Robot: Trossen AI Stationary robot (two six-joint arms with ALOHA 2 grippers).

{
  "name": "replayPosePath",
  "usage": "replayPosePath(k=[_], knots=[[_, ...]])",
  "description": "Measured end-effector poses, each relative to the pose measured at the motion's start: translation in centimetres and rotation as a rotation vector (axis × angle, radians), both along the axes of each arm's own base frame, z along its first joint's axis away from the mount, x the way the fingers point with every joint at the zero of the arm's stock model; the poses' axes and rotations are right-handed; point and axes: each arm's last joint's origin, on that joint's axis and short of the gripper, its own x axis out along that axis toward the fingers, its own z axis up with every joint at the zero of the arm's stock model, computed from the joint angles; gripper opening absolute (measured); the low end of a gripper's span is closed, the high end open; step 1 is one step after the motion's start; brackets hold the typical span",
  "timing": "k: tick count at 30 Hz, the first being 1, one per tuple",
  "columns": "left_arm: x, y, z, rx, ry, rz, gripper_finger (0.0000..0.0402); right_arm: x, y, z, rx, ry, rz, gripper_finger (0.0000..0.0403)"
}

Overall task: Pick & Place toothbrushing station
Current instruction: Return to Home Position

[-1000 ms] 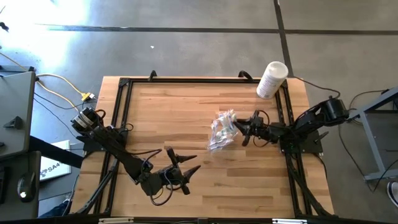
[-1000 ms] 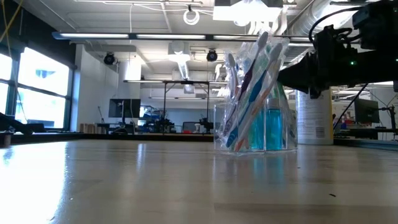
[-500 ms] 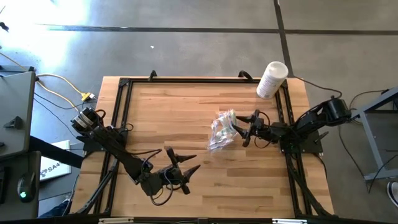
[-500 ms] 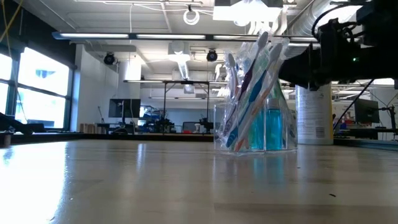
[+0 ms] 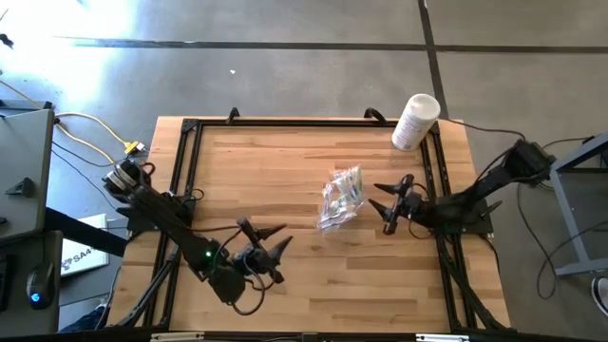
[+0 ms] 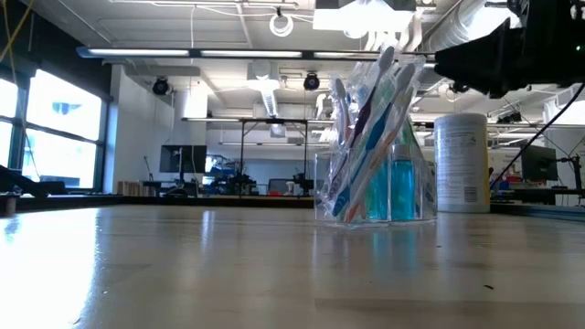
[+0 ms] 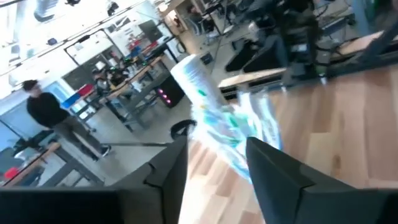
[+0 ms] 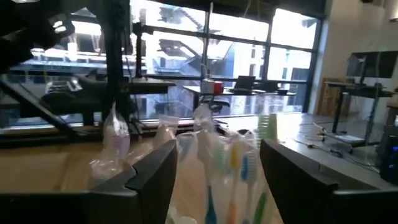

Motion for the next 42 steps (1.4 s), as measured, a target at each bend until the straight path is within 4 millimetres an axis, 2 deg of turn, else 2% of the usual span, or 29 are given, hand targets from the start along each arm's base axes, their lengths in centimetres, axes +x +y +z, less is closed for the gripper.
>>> replayPosePath(k=[4,8,13,16,18,20,22,25,29,36,42], knots=[[-1.5,1.4,0.4,0.101,0.103,0.047,0.0121,-1.0,0.6,0.6,-0.026,0.015,-0.071,0.0213],[-3.3,3.9,0.3,0.145,0.142,0.136,0.0084,-1.7,1.1,0.7,-0.045,0.061,-0.096,0.0195],[-6.2,8.1,0.3,-0.168,0.257,0.109,0.0042,-2.2,1.4,0.8,-0.067,0.075,0.003,0.0147],[-8.0,10.4,0.0,-0.330,0.328,0.230,0.0011,-2.3,1.3,0.7,-0.061,0.084,0.056,0.0102],[-8.8,11.3,-0.1,-0.352,0.345,0.311,0.0004,-2.3,1.1,0.5,-0.055,0.099,0.090,0.0067],[-9.2,11.5,-0.1,-0.338,0.358,0.337,0.0007,-2.3,0.8,0.3,-0.053,0.118,0.103,0.0030],[-9.3,11.6,0.0,-0.322,0.365,0.338,0.0006,-2.4,0.3,0.3,-0.058,0.133,0.082,0.0009],[-9.4,11.7,0.2,-0.324,0.357,0.331,0.0001,-2.5,-0.7,0.6,-0.064,0.126,0.033,0.0004],[-9.4,11.7,0.2,-0.316,0.366,0.329,0.0001,-2.6,-2.1,1.0,-0.081,0.099,0.098,0.0003],[-9.9,11.9,-0.7,-0.319,0.384,0.314,0.0000,-3.0,-4.1,-0.1,0.018,0.173,0.165,0.0002],[-11.4,13.1,-2.4,-0.462,0.367,0.038,0.0000,-3.2,-4.2,-0.1,0.043,0.180,0.220,0.0002]])
